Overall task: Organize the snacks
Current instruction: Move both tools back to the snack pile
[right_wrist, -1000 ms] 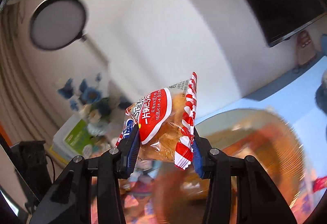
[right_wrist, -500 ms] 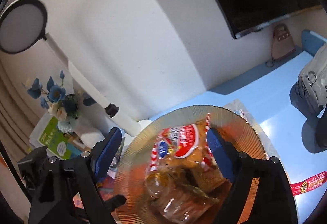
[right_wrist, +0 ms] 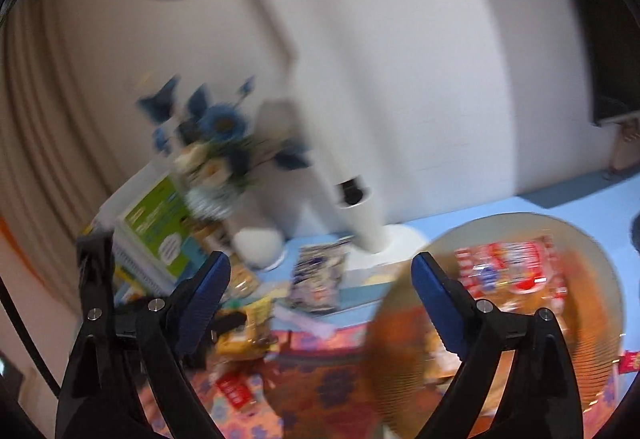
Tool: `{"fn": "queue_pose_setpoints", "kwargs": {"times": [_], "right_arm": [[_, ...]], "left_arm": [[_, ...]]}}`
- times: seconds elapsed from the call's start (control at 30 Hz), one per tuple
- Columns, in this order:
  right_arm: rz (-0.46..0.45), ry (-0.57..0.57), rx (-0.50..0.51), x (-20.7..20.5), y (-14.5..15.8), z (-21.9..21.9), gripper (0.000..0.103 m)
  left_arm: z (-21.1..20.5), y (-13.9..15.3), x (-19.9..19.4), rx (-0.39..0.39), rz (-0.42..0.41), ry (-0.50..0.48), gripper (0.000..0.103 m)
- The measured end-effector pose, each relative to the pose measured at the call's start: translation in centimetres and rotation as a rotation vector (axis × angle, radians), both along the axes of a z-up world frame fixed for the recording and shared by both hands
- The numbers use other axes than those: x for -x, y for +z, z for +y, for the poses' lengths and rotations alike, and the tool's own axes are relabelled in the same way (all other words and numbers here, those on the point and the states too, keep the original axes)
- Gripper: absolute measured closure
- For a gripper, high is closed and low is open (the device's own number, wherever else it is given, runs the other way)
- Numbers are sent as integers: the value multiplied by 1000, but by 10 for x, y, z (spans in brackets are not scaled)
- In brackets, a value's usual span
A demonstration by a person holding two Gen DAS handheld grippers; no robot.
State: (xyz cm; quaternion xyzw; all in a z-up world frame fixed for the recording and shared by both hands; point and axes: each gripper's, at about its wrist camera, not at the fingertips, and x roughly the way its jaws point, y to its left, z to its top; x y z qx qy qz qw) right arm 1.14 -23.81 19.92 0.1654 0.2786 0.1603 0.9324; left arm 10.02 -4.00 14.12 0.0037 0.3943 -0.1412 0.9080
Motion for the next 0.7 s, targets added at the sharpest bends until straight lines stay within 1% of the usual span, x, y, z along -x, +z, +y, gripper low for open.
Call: {"fn": "queue_pose_setpoints", "kwargs": {"times": [0.1, 0.23, 0.3, 0.4, 0.5, 0.6, 0.7], "right_arm": [[13, 73, 23, -1, -9, 36, 10], [41, 164, 84, -6, -31, 85, 10], [64, 206, 111, -7, -44, 102, 10], [99, 263, 150, -8, -68, 128, 10], [139, 308, 202, -9, -91, 150, 10], [186, 347, 247, -11, -117, 168, 10], [218, 372, 300, -11, -140, 180, 10]], "left_arm": [[48, -3, -3, 5, 0, 84, 8], [105, -20, -6, 19, 27, 186, 7], [130, -31, -8, 34, 47, 239, 7], [160, -52, -11, 85, 86, 302, 7], [177, -76, -15, 126, 129, 337, 7], [181, -99, -20, 149, 160, 346, 7], [182, -114, -25, 181, 178, 348, 7]]}}
